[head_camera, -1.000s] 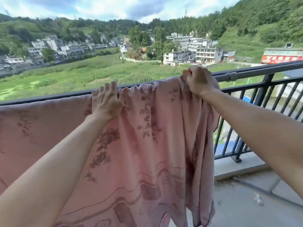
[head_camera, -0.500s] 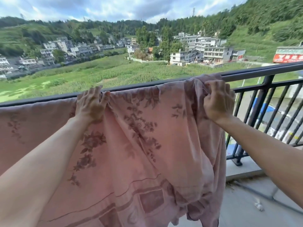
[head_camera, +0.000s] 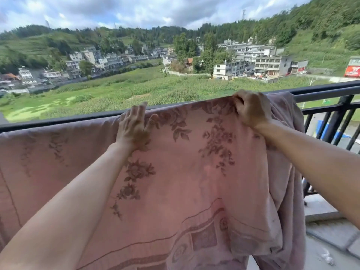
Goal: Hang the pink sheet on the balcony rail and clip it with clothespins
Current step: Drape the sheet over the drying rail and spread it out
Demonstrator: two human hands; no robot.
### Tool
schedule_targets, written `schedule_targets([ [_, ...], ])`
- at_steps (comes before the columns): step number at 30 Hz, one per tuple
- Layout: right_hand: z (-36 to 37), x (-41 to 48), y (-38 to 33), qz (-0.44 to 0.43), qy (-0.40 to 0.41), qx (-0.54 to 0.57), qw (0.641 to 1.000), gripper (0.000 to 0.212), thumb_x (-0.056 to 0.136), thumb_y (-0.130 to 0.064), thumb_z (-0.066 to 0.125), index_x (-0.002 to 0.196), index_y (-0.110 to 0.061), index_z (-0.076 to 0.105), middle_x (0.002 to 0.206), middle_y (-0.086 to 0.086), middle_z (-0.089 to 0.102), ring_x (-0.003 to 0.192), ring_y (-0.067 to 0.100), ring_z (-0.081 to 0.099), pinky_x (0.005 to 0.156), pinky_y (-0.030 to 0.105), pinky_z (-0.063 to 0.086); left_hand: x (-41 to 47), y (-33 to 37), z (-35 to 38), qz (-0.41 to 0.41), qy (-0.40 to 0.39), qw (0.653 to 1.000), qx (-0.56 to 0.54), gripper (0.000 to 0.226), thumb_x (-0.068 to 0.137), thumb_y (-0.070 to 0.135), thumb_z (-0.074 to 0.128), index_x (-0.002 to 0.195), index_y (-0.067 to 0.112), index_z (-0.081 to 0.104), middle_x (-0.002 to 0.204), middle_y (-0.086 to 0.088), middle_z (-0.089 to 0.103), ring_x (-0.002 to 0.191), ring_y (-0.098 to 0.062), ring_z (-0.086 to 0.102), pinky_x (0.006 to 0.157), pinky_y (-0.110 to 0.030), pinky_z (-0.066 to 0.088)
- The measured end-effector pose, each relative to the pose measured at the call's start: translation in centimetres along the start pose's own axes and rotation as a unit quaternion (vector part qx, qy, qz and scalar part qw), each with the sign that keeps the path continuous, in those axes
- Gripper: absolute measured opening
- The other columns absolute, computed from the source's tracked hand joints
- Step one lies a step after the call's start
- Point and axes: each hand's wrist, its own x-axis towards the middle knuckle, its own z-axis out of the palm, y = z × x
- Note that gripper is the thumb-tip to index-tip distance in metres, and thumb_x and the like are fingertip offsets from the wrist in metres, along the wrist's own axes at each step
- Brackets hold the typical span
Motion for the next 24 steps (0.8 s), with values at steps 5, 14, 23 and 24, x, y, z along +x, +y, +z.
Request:
schedule_targets([
  [5, 0.9, -2.4, -0.2, -0.025, 0.020, -0.004, 0.999, 0.023, 0.094, -0.028, 0.053, 0.092, -0.012, 0.070, 0.086, 0.009, 0.073, 0.079, 0.031, 0.066, 0.082, 0.041, 0.048, 0.1, -0.3, 0.6, 0.019, 0.003, 0.999, 0.033, 0.066, 0.094, 0.060, 0.019, 0.140, 0.019, 0.041, 0.136, -0.011, 0.047, 0.125, -0.033, 0.043, 0.108, -0.049, 0.023],
  [14, -3.4, -0.8, 6.6, 0.237, -0.006, -0.111, 0.965, 0.065, 0.081, -0.065, 0.063, 0.119, -0.012, 0.061, 0.122, 0.018, 0.057, 0.110, 0.038, 0.056, 0.086, 0.042, 0.048, 0.7, 7.0, 2.0, 0.143, 0.053, 0.988, 0.000, 0.049, 0.099, 0.046, 0.029, 0.122, 0.013, 0.057, 0.129, -0.010, 0.052, 0.123, -0.030, 0.047, 0.118, -0.049, 0.013],
  [23, -6.1, 0.5, 12.2, 0.221, 0.066, -0.018, 0.973, 0.014, 0.085, -0.023, 0.059, 0.076, -0.013, 0.064, 0.082, 0.015, 0.068, 0.083, 0.030, 0.063, 0.074, 0.034, 0.046, 2.6, 14.3, 7.6, 0.104, -0.005, 0.991, 0.089, 0.059, 0.099, 0.057, 0.021, 0.141, 0.017, 0.034, 0.128, -0.013, 0.046, 0.121, -0.031, 0.041, 0.112, -0.053, 0.016],
  [24, -7.1, 0.4, 14.1, 0.230, 0.084, -0.010, 0.969, 0.016, 0.085, -0.024, 0.057, 0.078, -0.011, 0.064, 0.082, 0.014, 0.067, 0.083, 0.030, 0.063, 0.075, 0.035, 0.048, 2.7, 14.0, 7.9, 0.107, 0.003, 0.989, 0.106, 0.060, 0.099, 0.056, 0.021, 0.144, 0.017, 0.031, 0.131, -0.014, 0.044, 0.123, -0.032, 0.039, 0.111, -0.054, 0.016],
])
